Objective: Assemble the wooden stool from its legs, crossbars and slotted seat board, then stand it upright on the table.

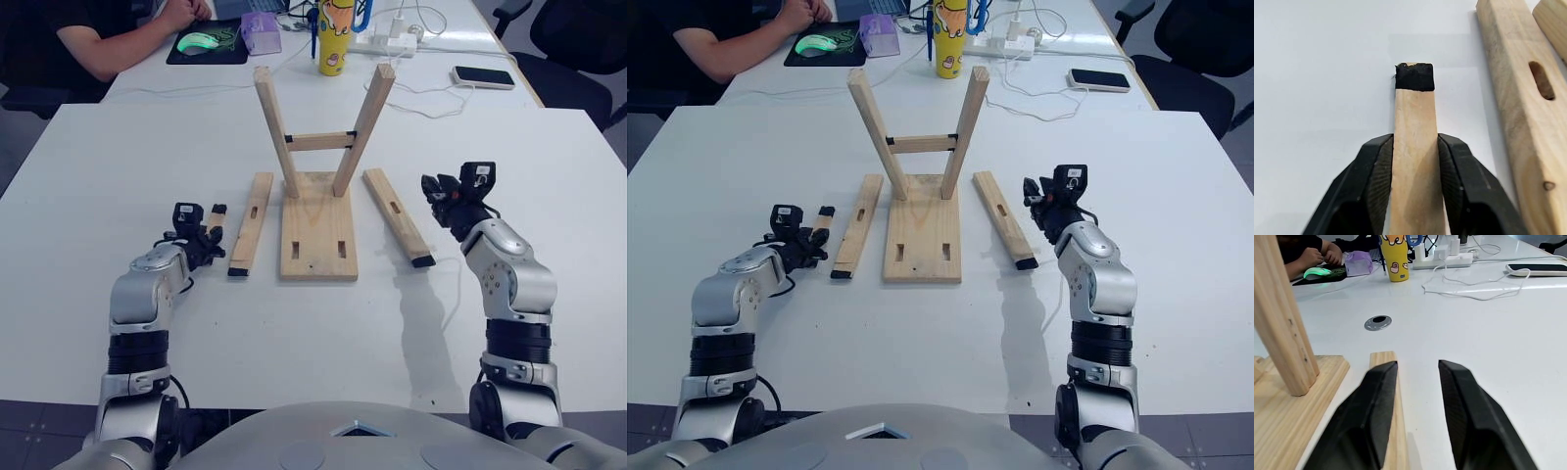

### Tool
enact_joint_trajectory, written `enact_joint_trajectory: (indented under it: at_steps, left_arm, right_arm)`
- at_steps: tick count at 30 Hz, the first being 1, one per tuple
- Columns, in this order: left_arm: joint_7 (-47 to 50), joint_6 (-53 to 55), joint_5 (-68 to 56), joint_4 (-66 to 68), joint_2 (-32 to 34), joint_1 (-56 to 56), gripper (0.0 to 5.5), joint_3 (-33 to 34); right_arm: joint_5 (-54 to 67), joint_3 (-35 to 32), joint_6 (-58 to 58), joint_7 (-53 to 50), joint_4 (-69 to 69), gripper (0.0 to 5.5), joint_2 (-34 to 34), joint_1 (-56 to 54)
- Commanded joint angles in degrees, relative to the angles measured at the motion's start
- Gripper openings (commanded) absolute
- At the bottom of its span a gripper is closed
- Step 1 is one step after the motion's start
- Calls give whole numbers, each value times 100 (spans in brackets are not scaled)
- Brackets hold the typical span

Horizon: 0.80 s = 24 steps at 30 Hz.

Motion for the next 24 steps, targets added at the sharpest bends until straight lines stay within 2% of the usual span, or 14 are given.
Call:
enact_joint_trajectory:
  at_steps: [1,3,7,11,15,24]
  left_arm:
    - [-9,-1038,436,275,216,479,133,-249]
    - [-101,-2221,608,68,300,561,133,-288]
    - [-10,-3835,544,-516,305,787,133,331]
    - [-304,-4851,614,-1322,403,1147,133,237]
    - [-766,-5083,726,-2058,442,1195,133,-556]
    - [-1084,-4858,784,-1790,13,647,133,-1709]
  right_arm:
    - [813,-188,-145,535,-695,158,199,14]
    - [1522,-357,74,804,-1081,158,317,-8]
    - [3206,-428,1254,1532,-1686,158,-32,337]
    - [3857,-392,1669,1578,-1542,158,-10,442]
    - [4451,-404,1758,1177,-1294,158,473,288]
    - [5393,-385,1985,850,-1194,276,515,46]
